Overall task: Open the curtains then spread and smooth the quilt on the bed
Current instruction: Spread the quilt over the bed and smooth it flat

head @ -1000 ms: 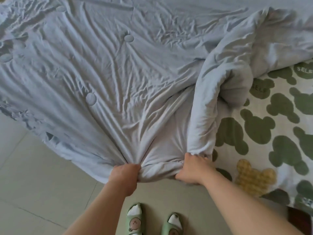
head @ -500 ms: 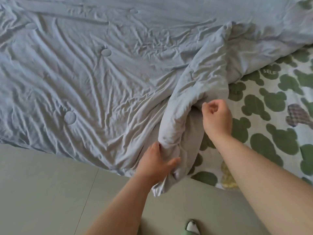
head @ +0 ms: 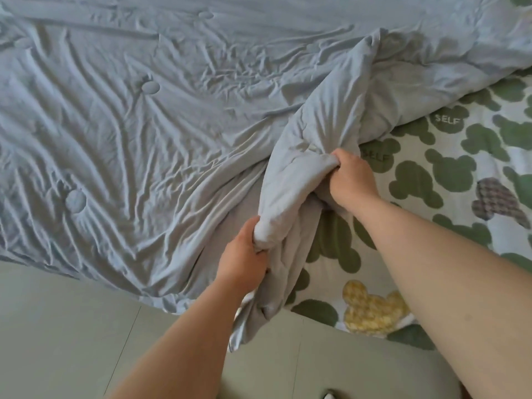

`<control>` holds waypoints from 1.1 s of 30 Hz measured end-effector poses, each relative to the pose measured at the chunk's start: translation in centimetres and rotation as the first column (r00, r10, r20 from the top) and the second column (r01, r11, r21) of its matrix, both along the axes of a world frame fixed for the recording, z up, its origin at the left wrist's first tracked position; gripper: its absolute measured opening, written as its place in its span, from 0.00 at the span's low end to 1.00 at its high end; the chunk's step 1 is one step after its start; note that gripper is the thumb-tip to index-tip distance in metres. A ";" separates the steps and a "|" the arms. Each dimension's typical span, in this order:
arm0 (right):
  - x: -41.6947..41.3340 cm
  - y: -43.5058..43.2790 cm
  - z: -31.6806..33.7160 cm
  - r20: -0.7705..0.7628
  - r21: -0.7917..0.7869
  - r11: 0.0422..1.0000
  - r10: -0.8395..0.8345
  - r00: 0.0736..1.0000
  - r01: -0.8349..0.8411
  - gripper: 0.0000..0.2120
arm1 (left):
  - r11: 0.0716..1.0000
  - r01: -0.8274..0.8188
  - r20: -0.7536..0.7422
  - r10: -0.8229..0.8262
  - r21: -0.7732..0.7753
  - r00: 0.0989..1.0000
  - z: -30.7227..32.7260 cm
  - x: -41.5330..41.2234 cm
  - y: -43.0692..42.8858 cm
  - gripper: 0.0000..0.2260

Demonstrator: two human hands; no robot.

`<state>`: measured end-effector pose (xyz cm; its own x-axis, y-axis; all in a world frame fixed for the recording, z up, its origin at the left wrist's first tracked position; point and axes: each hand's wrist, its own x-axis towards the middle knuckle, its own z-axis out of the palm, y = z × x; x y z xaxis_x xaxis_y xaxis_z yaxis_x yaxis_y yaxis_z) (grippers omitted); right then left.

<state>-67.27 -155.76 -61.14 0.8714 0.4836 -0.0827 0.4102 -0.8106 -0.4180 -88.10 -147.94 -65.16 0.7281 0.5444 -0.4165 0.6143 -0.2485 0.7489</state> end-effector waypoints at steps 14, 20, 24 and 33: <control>4.9 -31.4 1.9 -0.286 -0.860 0.437 0.011 0.958 -0.262 0.21 | 0.811 0.583 -0.280 -0.570 -0.044 0.772 0.4 5.1 -23.4 0.20; 3.8 -35.5 -2.2 -0.267 -0.595 0.787 -0.002 0.964 -0.163 0.13 | 0.914 0.406 -0.246 -0.392 0.004 0.886 -1.1 5.2 -24.9 0.28; 3.8 -32.5 -3.6 -0.091 -0.394 0.873 0.273 0.958 -0.287 0.30 | 0.888 0.176 -0.267 -0.062 0.426 0.962 -2.0 7.6 -22.1 0.32; 3.0 -27.5 -7.3 -0.032 -0.261 0.827 0.508 0.861 -0.497 0.12 | 0.793 0.263 -0.478 0.040 0.549 0.878 -3.7 10.6 -17.8 0.10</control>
<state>-64.28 -183.27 -68.43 0.5184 0.8226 -0.2337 0.8007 -0.5628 -0.2049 -77.46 -165.74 -68.89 0.6153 0.7140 -0.3342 0.7739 -0.6278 0.0835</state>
